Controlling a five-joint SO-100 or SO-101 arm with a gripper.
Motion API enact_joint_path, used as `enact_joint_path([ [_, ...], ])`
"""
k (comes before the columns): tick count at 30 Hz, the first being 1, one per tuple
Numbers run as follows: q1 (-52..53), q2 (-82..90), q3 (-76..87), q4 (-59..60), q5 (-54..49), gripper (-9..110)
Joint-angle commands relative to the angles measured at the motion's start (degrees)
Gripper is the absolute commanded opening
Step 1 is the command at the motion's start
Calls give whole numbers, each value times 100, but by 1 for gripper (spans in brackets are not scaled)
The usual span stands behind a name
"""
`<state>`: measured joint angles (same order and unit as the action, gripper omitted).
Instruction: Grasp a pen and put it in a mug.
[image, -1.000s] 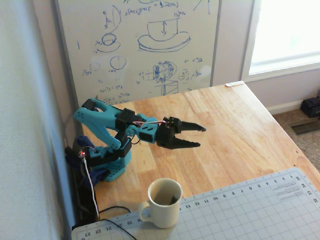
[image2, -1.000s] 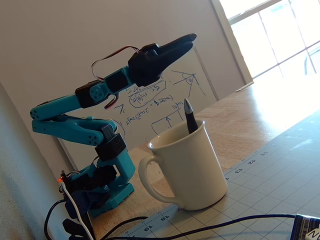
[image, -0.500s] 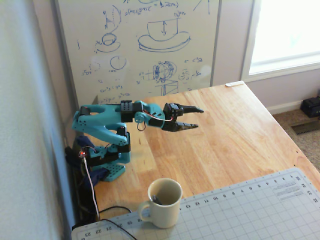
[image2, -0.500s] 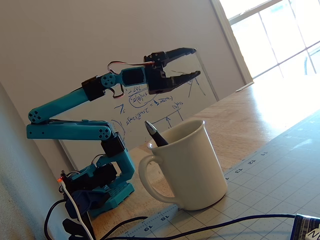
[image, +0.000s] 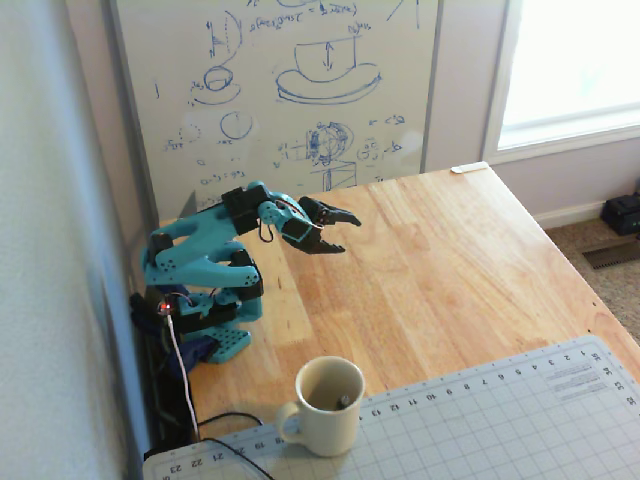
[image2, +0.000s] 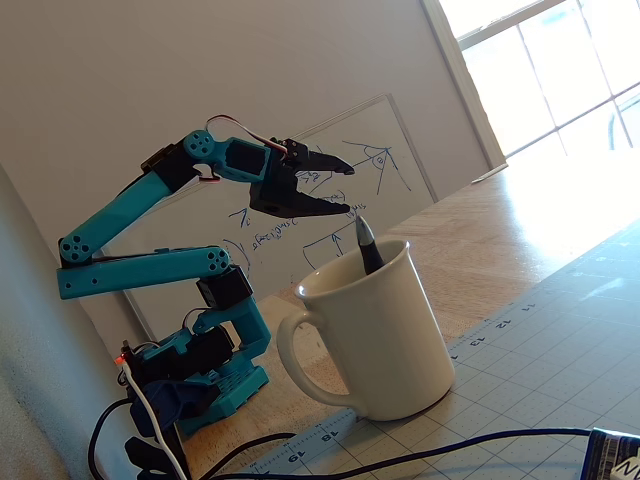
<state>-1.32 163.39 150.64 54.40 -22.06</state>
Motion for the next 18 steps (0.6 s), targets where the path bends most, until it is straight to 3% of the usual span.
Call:
enact_joint_path([
  [1, -88, 650, -237, 431, 53, 21],
  [18, -88, 2065, 1459, 782, 70, 2],
])
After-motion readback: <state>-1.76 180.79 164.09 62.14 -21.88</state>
